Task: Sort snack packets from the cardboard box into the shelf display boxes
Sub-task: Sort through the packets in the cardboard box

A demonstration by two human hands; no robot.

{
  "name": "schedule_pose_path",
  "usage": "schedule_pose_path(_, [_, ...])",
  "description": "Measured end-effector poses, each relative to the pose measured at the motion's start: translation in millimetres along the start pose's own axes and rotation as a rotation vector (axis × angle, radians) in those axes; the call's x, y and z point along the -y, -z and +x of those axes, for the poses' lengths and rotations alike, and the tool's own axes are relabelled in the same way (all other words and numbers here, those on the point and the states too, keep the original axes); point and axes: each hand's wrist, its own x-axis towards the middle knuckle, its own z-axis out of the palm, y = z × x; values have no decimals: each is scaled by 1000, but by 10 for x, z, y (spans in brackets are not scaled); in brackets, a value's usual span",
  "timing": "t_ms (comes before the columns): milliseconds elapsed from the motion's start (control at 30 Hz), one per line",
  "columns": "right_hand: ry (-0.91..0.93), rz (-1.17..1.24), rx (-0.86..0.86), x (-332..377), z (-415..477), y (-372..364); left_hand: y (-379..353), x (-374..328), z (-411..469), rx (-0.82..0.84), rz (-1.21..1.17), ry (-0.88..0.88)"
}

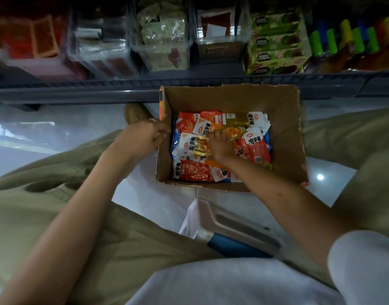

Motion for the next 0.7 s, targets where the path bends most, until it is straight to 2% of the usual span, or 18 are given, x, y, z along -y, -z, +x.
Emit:
schedule_pose_path(100, [-67,78,65,-91,-3,102,-21,-1,24,12,-41,29])
schedule_pose_path(267, [-133,703,192,-194,-138,561,-201,-18,107,6,-358,37])
schedule_pose_path(333, [-136,804,220,-139,-224,740,-304,-56,138,59,-570,44])
schedule_pose_path(400, [-54,868,216,-46,-324,847,-377,-118,141,152,-819,41])
schedule_pose_path(467, [65,911,177,86,-435,875,-424,-175,143,146,-923,18])
schedule_pose_path(567, [304,919,123,293,-547,866,-422,-215,165,-30,-864,35])
schedule_pose_path(633, [445,892,191,370,-505,890,-378,-175,193,-170,-800,107])
schedule_pose_path(700, [529,728,250,365,-352,913,-307,-95,199,-262,-762,211])
